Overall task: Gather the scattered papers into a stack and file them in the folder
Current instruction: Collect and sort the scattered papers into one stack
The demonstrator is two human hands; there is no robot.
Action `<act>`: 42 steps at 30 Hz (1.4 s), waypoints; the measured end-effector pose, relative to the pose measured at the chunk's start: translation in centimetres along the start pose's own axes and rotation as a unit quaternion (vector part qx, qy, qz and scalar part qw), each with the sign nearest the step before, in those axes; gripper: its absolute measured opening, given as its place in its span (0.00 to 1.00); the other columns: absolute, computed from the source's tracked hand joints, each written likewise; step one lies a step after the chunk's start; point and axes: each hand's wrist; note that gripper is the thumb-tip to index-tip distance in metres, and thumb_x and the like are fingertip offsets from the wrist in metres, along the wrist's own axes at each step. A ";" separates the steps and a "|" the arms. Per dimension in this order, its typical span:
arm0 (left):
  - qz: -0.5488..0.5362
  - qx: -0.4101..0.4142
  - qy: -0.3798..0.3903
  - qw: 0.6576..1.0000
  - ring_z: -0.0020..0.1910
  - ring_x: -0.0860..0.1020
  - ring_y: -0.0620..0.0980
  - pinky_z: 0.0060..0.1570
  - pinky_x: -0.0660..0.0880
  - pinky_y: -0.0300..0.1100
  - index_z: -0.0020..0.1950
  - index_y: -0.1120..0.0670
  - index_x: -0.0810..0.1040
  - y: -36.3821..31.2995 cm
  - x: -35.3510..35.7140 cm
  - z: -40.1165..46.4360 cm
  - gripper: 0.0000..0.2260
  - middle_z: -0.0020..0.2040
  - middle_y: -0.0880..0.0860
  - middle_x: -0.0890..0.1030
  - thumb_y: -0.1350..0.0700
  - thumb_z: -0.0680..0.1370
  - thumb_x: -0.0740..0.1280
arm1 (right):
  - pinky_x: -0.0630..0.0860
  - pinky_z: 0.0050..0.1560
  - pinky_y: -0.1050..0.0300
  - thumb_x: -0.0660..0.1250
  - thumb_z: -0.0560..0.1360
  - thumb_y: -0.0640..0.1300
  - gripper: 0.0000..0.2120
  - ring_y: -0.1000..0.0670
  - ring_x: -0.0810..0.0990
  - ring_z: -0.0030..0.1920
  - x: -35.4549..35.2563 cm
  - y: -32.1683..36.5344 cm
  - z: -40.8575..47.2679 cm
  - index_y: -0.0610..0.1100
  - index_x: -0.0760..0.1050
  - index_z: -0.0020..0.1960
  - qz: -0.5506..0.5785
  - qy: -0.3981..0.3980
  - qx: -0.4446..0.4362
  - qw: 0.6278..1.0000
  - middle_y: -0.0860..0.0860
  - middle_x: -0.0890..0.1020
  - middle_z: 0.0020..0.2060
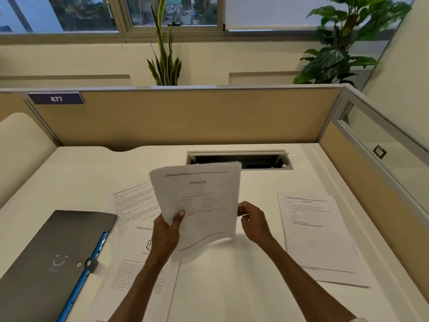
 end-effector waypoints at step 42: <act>-0.011 -0.192 -0.035 0.981 0.62 0.77 0.62 0.64 0.73 0.64 0.71 0.57 0.70 2.9 -7.3 4.1 0.17 0.65 0.58 0.79 0.58 0.82 0.63 | 0.80 0.37 0.55 0.76 0.66 0.40 0.17 0.47 0.82 0.45 0.1 3.4 6.9 0.44 0.75 0.52 0.165 -0.015 0.185 0.969 0.47 0.83 0.48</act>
Point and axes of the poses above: each hand's wrist, its own z-axis towards the middle knuckle, its own x-axis out of the palm, y = z × x
